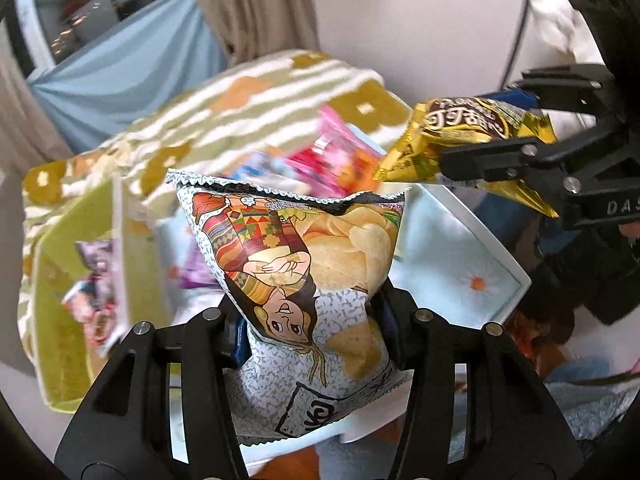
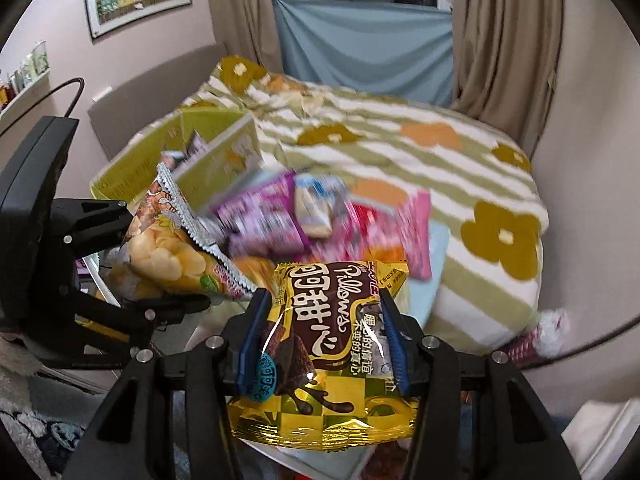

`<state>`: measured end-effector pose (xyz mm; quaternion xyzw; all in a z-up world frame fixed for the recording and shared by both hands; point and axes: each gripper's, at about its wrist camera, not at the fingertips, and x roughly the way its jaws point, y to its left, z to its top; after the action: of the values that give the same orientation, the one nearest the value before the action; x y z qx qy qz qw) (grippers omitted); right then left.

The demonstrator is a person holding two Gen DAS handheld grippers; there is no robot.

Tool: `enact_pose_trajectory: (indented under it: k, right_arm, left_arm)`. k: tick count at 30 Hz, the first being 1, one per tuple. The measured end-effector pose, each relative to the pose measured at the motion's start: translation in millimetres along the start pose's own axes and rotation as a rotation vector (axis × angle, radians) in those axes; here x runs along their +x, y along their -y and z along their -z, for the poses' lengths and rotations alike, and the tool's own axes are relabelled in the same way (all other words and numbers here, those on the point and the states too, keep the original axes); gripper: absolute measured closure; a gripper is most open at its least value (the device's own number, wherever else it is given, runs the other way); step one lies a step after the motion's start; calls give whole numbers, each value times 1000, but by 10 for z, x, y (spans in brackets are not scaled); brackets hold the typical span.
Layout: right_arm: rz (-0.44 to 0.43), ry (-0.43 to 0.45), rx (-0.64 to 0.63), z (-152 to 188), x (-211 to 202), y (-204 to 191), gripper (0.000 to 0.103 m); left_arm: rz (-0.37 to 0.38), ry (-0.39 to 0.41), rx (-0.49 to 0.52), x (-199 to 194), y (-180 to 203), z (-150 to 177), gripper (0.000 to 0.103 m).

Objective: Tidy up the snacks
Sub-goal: 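Lift both bags over the yellow box and drop them inside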

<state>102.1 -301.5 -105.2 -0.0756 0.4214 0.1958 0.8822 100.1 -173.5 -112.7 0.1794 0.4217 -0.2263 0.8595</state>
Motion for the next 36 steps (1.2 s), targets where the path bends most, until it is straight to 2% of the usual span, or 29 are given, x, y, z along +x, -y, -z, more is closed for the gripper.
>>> enact_pose_trajectory:
  k: [6,13,17,22,28,29,31,32,34,36]
  right_arm:
    - [-33,80,-56,-500,-13,-461,55]
    - [-112,121,-88,-1109,305,-1033,55]
    - [-162,114,-77,-1428,653,-1391,55]
    - [-180,88,-48,-1677,1059,-1781,55]
    - [-178,30,52,-1794,1521,-2133,55]
    - [-169,22,73,-1784,1564,-2169,55]
    - [-152,6,119,-1755,1644,-2221,55]
    - [-149,-1,136,-1765,1679,-2245,55]
    - [-141,-16,169,-1744,1733,-2289,55]
    - [-127,-35,192,-1705,1768,-2332,55]
  left_arm:
    - [-56,42,-78,-330,-707,3,54]
    - [-121,21,-186,-424,-1753,159,53]
    - [-140,-26,-265,-322,-2367,386,53]
    - [-119,-89,-354,-80,-3006,688,53]
    - [-57,-169,-391,281,-3386,1055,53]
    - [-47,-176,-388,316,-3417,1102,51]
    - [-42,-179,-371,354,-3439,1138,27]
    - [-52,-168,-355,342,-3437,1165,0]
    - [-48,-129,-338,290,-3441,1199,0]
    - [-31,-123,-328,276,-3438,1235,0]
